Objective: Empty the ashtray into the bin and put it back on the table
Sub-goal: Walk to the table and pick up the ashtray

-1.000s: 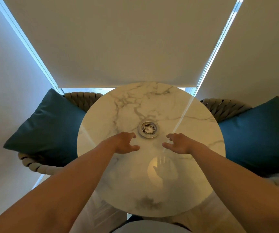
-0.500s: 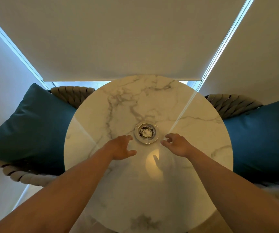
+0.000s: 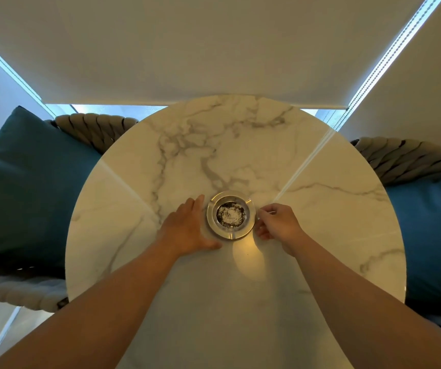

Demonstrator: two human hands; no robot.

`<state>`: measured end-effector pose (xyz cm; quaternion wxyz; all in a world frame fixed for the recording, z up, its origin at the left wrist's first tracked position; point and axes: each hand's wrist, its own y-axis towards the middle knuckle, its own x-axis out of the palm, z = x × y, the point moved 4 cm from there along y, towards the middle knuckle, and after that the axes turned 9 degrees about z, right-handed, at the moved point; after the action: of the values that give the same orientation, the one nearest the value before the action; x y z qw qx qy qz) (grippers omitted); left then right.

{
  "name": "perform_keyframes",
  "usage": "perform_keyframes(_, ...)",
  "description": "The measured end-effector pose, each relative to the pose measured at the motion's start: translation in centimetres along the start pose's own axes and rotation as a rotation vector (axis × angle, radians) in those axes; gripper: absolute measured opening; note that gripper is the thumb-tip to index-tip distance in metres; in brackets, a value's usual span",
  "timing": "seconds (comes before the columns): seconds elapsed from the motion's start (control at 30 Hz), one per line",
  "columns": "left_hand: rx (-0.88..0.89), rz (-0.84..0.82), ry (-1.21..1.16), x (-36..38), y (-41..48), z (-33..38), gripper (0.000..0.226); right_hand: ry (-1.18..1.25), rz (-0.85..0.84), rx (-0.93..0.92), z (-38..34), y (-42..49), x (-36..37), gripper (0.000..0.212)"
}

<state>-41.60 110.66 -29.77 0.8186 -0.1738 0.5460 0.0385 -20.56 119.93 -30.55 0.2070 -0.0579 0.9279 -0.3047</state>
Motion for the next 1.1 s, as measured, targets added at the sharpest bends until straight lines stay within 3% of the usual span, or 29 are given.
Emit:
perform_keyframes(0.37,0.015,0.005,-0.080,-0.1,1.7,1.8,0.107,-0.067,-0.066,-0.052,-0.2,1.0,1.4,0.011)
perform_keyframes(0.7,-0.005,0.010,-0.200,-2.7,-2.2,2.2,0.112,-0.044,-0.084,-0.054,-0.2,-2.9,0.7,0.011)
perform_keyframes(1.1,0.085,0.043,-0.274,-6.0,-11.2,0.8,0.111,0.080,-0.089,-0.040,1.0,-13.9,0.2,0.008)
